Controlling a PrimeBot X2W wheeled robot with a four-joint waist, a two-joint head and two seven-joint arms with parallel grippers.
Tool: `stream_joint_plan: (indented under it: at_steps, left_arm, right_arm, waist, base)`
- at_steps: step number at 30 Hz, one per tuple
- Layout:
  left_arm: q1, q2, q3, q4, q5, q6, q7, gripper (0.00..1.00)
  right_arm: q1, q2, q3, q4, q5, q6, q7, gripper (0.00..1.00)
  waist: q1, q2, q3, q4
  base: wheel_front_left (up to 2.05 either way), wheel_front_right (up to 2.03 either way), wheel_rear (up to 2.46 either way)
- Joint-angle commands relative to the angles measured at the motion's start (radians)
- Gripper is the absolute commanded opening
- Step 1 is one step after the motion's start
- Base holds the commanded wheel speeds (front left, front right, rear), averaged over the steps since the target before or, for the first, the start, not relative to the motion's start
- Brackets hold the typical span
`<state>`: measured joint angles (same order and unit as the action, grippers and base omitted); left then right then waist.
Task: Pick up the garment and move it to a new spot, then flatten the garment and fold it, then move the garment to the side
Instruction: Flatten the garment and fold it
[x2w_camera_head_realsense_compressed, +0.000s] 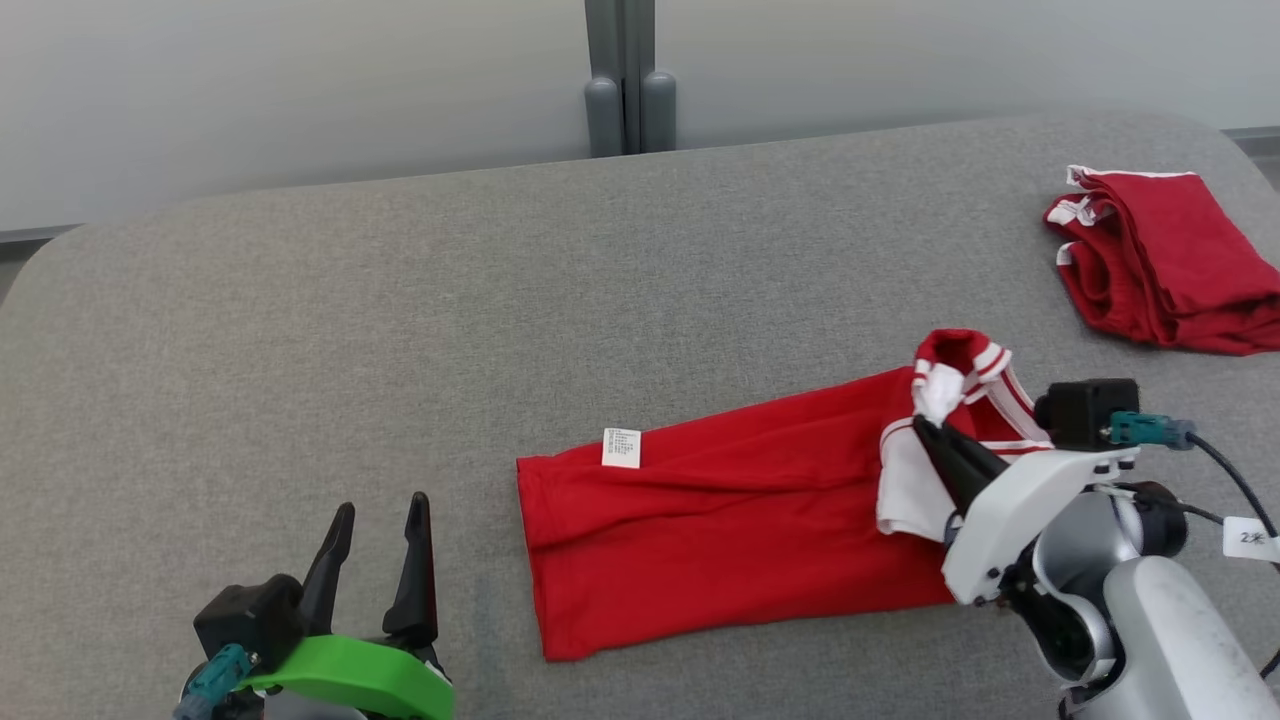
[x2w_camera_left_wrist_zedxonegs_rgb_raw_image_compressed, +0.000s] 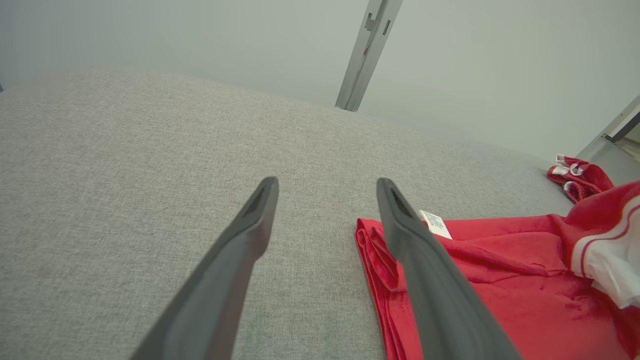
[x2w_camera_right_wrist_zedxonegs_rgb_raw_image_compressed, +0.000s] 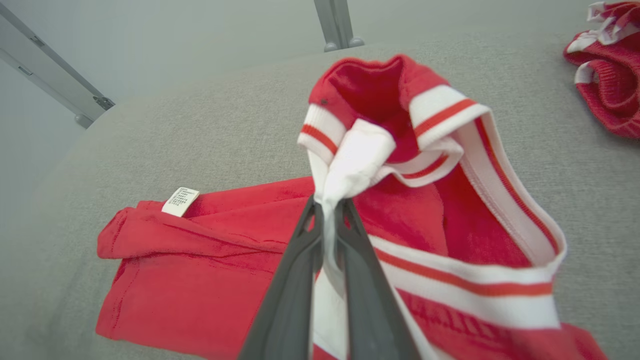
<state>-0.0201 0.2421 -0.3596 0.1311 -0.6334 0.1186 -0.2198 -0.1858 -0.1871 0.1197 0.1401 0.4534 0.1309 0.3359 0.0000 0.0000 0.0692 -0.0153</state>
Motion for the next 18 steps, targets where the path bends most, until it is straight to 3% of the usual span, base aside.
stream_joint_plan:
  at_steps: [1, 7, 18]
  left_arm:
    - [-0.002, 0.005, -0.001, -0.002, -0.006, -0.001, 0.001, 1.00]
    - [-0.011, 0.005, -0.005, -0.004, -0.007, -0.003, 0.001, 1.00]
    - [-0.043, -0.013, -0.023, 0.008, -0.007, -0.014, -0.001, 1.00]
  right_arm:
    - [0.019, 0.015, 0.020, -0.028, 0.011, -0.001, 0.007, 0.00]
    - [0.031, 0.081, 0.127, -0.073, 0.031, -0.001, 0.020, 0.00]
    - [-0.085, 0.133, 0.335, 0.090, 0.081, 0.000, -0.039, 0.00]
  waist:
    - [0.0000, 0.0000, -0.004, 0.013]
    - [0.0000, 0.0000, 0.000, 0.043]
    - [0.0000, 0.0000, 0.015, 0.107]
  base:
    - [0.00, 0.00, 0.00]
    - [0.00, 0.00, 0.00]
    - [0.00, 0.00, 0.00]
